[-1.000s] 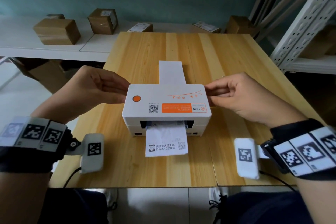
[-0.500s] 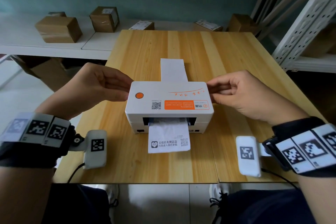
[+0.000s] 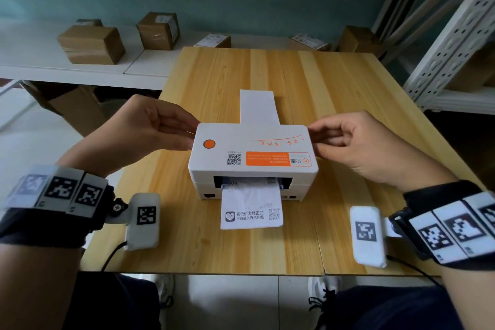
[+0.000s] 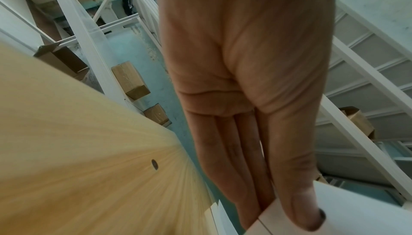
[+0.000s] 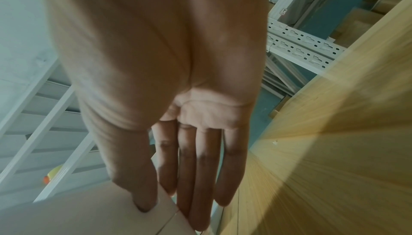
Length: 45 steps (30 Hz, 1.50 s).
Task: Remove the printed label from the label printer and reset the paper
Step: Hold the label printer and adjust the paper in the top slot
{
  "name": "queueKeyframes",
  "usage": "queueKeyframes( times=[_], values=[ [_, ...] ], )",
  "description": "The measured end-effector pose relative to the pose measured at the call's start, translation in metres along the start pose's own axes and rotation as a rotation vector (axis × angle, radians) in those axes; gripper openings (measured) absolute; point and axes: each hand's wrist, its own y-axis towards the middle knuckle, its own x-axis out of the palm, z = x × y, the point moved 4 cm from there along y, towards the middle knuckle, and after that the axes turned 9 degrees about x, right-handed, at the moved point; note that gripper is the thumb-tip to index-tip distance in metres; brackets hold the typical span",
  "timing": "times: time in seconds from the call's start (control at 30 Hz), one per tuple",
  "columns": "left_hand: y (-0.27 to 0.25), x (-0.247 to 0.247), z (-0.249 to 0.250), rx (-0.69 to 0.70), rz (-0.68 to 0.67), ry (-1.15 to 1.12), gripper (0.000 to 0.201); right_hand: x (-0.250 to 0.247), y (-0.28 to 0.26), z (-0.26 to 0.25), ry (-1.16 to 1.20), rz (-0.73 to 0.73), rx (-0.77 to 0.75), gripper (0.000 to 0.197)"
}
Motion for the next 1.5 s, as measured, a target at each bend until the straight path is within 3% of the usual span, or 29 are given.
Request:
queueKeyframes(
  times=[0.17,0.73,1.1,1.33,1.5],
  values=[
    [-0.001,0.003,0.006,0.014,-0.016,-0.010,0.031,-0.001,0.000,0.001,-0.042,0.007,0.012,0.038],
    [0.001,0.001,0.000,0.014,-0.014,0.011,0.021,-0.002,-0.001,0.001,-0.066,0.032,0.043,0.036],
    [-0.001,0.005,0.003,-0.003,-0.056,-0.043,0.034,0.002,-0.003,-0.004,-0.034,-0.001,0.042,0.046],
    [0.001,0.004,0.005,-0.010,-0.062,0.051,0.032,0.006,0.000,-0.002,-0.162,-0.043,0.083,0.032],
    [0.001,0.004,0.011,0.015,-0.066,0.124,0.033,0.006,0.001,-0.001,-0.146,-0.069,0.118,0.032]
  ],
)
